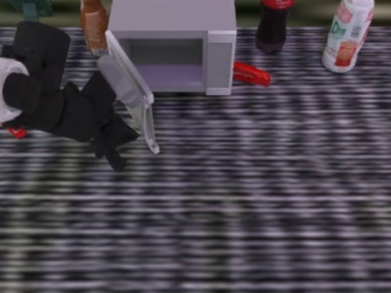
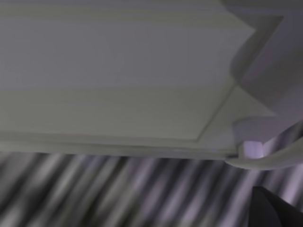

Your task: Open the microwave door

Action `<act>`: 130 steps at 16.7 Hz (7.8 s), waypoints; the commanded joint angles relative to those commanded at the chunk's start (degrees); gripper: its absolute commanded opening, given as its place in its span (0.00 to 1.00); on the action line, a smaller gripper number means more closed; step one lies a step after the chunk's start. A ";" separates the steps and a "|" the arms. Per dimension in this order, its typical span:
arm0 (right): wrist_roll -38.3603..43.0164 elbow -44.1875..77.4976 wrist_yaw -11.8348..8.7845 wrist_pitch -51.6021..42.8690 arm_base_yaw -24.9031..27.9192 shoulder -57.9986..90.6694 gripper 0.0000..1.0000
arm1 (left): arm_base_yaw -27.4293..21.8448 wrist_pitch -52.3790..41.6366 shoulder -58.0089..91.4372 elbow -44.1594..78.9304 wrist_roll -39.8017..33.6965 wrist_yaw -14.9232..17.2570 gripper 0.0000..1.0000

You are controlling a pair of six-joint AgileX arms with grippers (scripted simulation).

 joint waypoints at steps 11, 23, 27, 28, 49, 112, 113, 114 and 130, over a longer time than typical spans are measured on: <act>0.00 0.00 0.00 0.00 0.00 0.00 1.00 | 0.00 0.00 0.00 0.00 0.00 0.00 0.00; 0.00 0.00 0.00 0.00 0.00 0.00 1.00 | 0.00 0.00 0.00 0.00 0.00 0.00 0.23; 0.00 0.00 0.00 0.00 0.00 0.00 1.00 | 0.00 0.00 0.00 0.00 0.00 0.00 0.53; 0.00 0.00 0.00 0.00 0.00 0.00 1.00 | 0.00 0.00 0.00 0.00 0.00 0.00 0.60; 0.00 0.00 0.00 0.00 0.00 0.00 1.00 | -0.87 -7.33 -10.76 -2.11 -1.60 -1.04 1.00; 0.00 0.00 0.00 0.00 0.00 0.00 1.00 | -17.96 -51.59 21.73 52.30 -97.12 -44.06 0.55; 0.00 0.00 0.00 0.00 0.00 0.00 1.00 | -17.96 -51.59 21.73 52.30 -97.12 -44.06 0.47; 0.00 0.00 0.00 0.00 0.00 0.00 1.00 | -17.96 -51.59 21.73 52.30 -97.12 -44.06 0.40; 0.00 0.00 0.00 0.00 0.00 0.00 1.00 | -17.94 -52.45 22.26 53.18 -96.96 -43.46 0.00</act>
